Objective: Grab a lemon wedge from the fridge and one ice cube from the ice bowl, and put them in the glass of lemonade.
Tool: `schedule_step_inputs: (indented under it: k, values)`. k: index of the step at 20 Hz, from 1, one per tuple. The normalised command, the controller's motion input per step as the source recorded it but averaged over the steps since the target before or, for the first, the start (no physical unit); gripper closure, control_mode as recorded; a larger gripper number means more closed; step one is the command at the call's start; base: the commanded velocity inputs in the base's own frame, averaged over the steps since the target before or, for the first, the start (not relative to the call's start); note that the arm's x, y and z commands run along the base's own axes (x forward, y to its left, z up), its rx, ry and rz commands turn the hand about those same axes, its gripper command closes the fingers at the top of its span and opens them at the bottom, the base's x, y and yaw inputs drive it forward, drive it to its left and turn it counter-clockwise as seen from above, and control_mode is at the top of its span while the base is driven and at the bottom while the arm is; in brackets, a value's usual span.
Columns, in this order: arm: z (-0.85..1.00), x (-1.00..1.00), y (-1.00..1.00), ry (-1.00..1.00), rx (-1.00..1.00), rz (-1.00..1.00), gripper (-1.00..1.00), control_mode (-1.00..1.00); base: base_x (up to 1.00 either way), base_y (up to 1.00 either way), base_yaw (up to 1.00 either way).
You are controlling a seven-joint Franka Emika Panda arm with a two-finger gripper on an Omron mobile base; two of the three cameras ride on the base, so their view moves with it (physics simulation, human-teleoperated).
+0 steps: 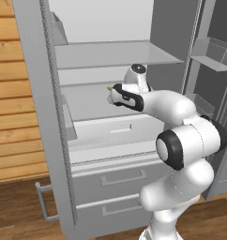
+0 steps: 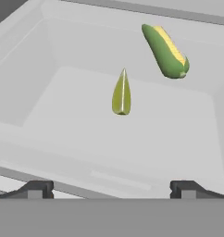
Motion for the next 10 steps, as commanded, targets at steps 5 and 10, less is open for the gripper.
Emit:
schedule_step_inputs:
  k: [5, 10]
  values:
    - [0.00, 0.00, 0.00, 0.00, 0.00, 0.00, -1.00, -1.00, 0.00, 0.00, 0.00]
    - [-0.17, 0.15, 0.00, 0.00, 0.00, 0.00, -1.00, -1.00, 0.00, 0.00, 0.00]
